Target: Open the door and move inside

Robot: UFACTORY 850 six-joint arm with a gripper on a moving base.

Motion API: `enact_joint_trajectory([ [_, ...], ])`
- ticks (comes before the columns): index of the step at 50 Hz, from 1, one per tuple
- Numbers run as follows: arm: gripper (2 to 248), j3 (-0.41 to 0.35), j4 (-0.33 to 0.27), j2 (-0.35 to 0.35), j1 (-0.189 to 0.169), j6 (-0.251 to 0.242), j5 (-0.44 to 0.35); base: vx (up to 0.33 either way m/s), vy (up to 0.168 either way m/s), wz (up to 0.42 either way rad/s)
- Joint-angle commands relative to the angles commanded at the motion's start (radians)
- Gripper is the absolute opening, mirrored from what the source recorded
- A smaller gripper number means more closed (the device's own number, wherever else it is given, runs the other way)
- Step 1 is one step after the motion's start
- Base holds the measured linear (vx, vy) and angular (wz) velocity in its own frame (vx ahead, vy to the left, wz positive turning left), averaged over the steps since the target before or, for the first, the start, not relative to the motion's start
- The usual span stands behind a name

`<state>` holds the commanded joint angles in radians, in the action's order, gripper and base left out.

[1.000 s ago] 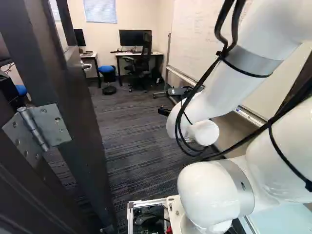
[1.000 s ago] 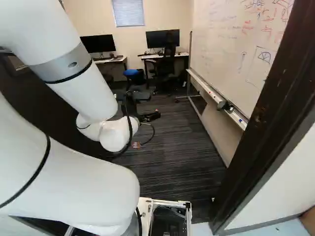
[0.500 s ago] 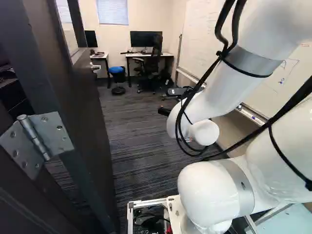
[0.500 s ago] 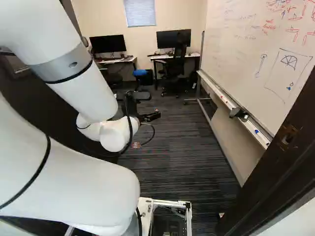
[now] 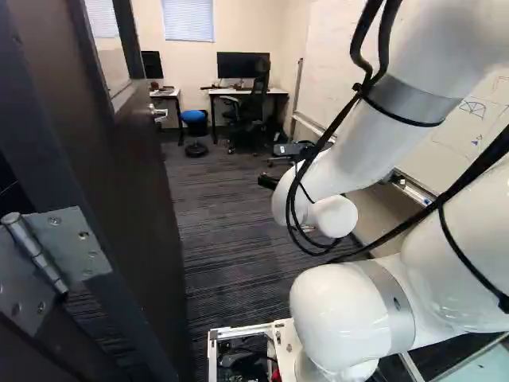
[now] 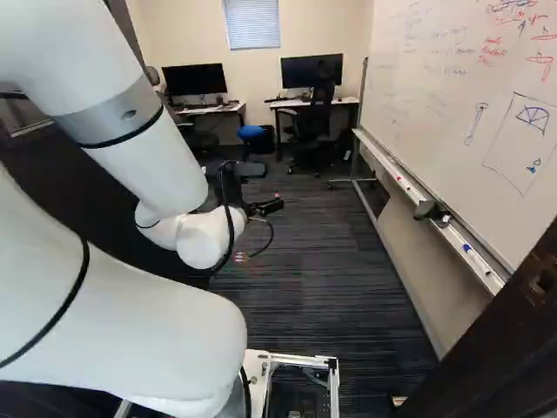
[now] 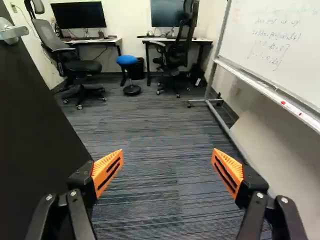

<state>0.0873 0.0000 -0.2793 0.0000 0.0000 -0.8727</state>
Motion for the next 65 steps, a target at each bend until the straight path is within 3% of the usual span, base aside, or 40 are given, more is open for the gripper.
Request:
enact_joint_trajectory([
  [26, 247, 0.000, 0.000, 0.000, 0.000, 0.000, 0.000, 0.162, -0.001, 0.162],
  [65, 247, 0.000, 0.000, 0.000, 0.000, 0.000, 0.000, 0.186, -0.019, 0.003],
])
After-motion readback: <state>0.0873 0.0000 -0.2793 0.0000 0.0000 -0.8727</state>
